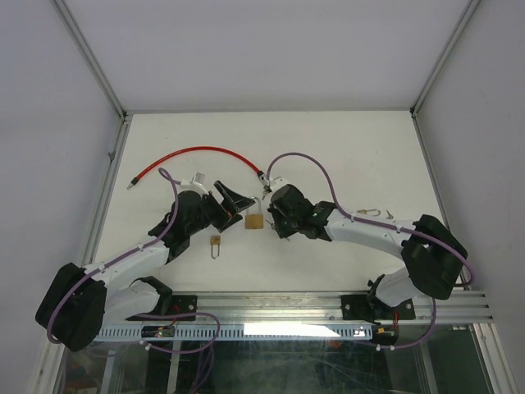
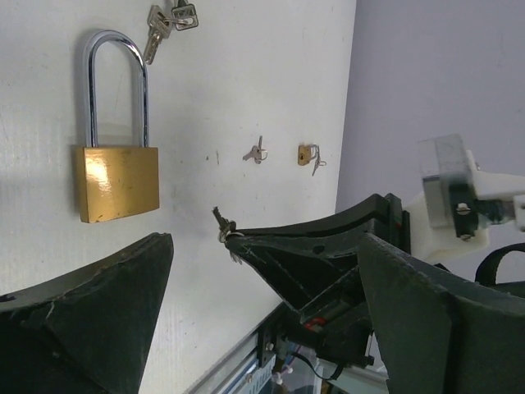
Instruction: Unlock with the key
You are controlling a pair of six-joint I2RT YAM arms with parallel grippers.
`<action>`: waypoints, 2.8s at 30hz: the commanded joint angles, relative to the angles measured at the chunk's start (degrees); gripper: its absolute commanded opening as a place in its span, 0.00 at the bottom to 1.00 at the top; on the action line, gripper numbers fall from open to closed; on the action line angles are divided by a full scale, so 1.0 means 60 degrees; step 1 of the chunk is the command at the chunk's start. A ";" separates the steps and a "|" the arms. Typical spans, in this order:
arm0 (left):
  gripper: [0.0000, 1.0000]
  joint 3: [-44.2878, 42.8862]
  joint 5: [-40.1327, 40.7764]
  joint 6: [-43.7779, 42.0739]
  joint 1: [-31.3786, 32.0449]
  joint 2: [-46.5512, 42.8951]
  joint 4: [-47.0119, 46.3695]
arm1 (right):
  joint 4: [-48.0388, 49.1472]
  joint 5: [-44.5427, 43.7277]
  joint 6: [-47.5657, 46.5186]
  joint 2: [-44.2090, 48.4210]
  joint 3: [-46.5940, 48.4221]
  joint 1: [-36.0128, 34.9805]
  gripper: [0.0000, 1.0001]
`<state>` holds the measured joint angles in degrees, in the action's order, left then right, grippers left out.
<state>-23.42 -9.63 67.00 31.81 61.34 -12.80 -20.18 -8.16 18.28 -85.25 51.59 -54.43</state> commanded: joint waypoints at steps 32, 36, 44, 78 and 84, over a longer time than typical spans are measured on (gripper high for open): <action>0.21 -0.0155 0.0084 -0.0474 0.0506 0.1904 -0.3302 | 0.3380 0.0233 0.1734 0.1435 -0.0774 -0.0401 0.00; 0.00 -0.0115 0.0227 -0.0687 0.0553 0.1880 -0.3424 | 0.3597 0.0407 0.1712 0.1475 -0.0877 -0.0406 0.00; 0.00 -0.0074 0.0266 -0.2566 0.0550 0.1220 -0.3879 | 0.4248 0.1045 0.1275 0.2049 -0.1199 -0.0369 0.12; 0.00 -0.0535 -0.2705 -0.4068 0.0545 0.0265 -0.6639 | 1.1186 0.5228 0.2984 0.3440 -0.4003 0.1836 0.45; 0.00 -0.0451 -0.2775 -0.3629 0.0554 0.0464 -0.7102 | 1.1463 0.5306 0.3122 0.3262 -0.4015 0.1832 0.39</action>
<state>-25.69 -24.88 42.92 35.05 63.72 -49.23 42.50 22.31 35.97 -65.25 27.31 -43.59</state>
